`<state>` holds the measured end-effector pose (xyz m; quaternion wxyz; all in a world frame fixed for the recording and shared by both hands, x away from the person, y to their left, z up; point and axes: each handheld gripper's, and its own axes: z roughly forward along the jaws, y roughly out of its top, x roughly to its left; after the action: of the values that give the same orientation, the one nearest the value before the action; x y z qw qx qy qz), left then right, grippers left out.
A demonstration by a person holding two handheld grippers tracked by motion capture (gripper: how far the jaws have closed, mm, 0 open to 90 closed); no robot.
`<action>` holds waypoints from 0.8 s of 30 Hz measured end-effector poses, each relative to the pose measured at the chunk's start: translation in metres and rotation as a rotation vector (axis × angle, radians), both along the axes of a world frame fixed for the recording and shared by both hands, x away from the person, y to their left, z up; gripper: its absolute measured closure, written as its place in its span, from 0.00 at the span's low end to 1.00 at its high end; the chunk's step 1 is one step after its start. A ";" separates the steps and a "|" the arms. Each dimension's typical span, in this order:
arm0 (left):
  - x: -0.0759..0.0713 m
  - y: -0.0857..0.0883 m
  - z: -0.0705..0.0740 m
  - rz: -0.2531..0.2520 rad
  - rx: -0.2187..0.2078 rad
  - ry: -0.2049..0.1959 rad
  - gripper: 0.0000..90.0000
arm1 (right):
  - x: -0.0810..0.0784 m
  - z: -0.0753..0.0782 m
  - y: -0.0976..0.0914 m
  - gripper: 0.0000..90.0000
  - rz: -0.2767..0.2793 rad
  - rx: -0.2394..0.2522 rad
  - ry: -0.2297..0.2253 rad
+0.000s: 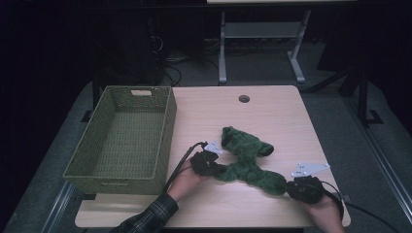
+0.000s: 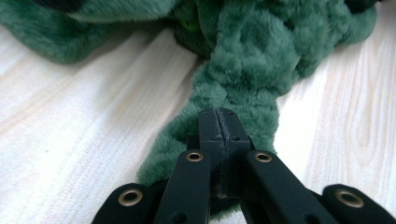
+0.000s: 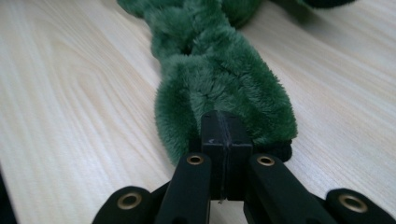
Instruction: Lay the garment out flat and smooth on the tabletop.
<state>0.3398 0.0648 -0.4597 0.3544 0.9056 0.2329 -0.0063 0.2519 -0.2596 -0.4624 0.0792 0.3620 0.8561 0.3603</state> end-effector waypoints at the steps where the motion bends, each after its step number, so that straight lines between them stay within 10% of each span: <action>1: 0.000 -0.001 -0.001 0.000 -0.002 0.003 1.00 | 0.001 -0.002 0.000 1.00 0.003 -0.006 -0.003; 24: -0.053 0.035 0.001 -0.033 0.024 0.044 1.00 | -0.005 -0.002 0.006 0.99 0.014 -0.031 0.034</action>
<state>0.2871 0.0999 -0.4585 0.3384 0.9131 0.2257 -0.0293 0.2466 -0.2538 -0.4644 0.0677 0.3608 0.8652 0.3415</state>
